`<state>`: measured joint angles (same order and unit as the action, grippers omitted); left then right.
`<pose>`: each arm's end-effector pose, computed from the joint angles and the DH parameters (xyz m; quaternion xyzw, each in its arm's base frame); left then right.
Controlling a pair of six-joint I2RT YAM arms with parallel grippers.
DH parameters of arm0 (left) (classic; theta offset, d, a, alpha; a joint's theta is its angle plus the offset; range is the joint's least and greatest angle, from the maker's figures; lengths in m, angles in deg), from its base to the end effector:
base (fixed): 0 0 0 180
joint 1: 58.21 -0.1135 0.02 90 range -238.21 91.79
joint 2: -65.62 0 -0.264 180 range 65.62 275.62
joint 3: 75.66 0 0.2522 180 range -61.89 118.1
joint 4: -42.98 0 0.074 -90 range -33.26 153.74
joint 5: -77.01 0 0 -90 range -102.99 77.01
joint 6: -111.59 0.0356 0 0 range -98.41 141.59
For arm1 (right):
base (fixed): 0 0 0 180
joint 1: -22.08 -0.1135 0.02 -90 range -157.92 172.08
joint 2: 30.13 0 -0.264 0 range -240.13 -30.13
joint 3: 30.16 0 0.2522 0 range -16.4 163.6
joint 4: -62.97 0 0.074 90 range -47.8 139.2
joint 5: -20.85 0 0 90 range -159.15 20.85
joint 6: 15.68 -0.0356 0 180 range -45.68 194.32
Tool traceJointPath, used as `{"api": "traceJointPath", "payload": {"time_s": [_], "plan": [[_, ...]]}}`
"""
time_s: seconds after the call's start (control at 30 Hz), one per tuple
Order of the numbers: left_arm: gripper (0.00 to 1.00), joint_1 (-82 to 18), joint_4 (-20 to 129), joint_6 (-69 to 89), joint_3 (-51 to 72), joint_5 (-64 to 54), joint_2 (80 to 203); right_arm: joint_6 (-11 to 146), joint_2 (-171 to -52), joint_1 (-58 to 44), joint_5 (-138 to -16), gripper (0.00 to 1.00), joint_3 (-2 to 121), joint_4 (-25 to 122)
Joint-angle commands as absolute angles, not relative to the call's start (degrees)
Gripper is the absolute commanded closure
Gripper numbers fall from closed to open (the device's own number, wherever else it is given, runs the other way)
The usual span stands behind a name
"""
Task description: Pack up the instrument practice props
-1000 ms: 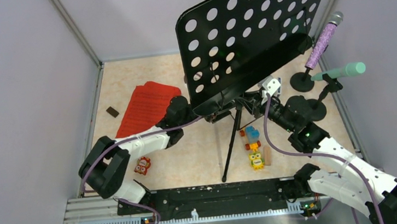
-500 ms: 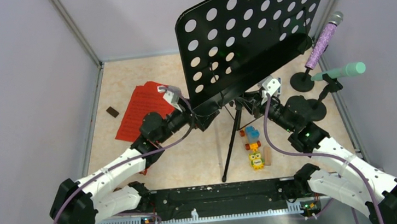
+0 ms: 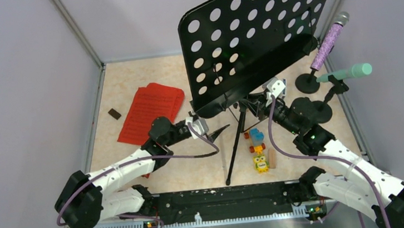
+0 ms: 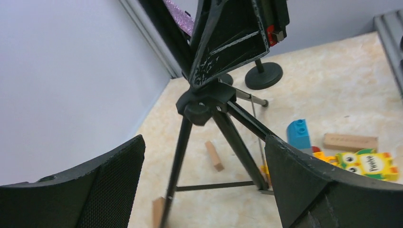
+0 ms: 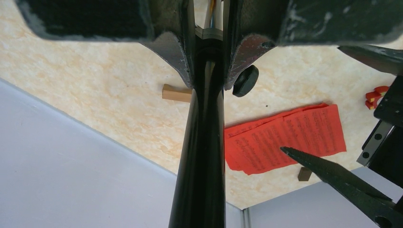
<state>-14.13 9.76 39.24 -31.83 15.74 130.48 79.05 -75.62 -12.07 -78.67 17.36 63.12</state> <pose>0.1649 -0.1835 0.2842 0.4778 0.4232 -0.3240 0.6983 0.1589 0.1149 0.3148 -0.2864 0.6318 0.2380 0.6798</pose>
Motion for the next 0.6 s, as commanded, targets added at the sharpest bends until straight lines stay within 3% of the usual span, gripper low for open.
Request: {"api": "traceJointPath", "payload": {"time_s": [0.0,0.23,0.57], "plan": [[0.01,-12.7,14.4,61.3,-27.1,19.2,132.9,80.6,-76.3,-12.9,-82.3,1.00,16.3,60.6],[0.02,-12.4,16.0,68.4,-24.0,18.9,137.5,80.6,-76.3,-13.0,-82.5,1.00,16.4,60.2],[0.18,-12.3,17.2,69.2,-19.0,20.7,143.3,80.6,-76.1,-13.1,-82.5,1.00,16.2,60.3]]}}
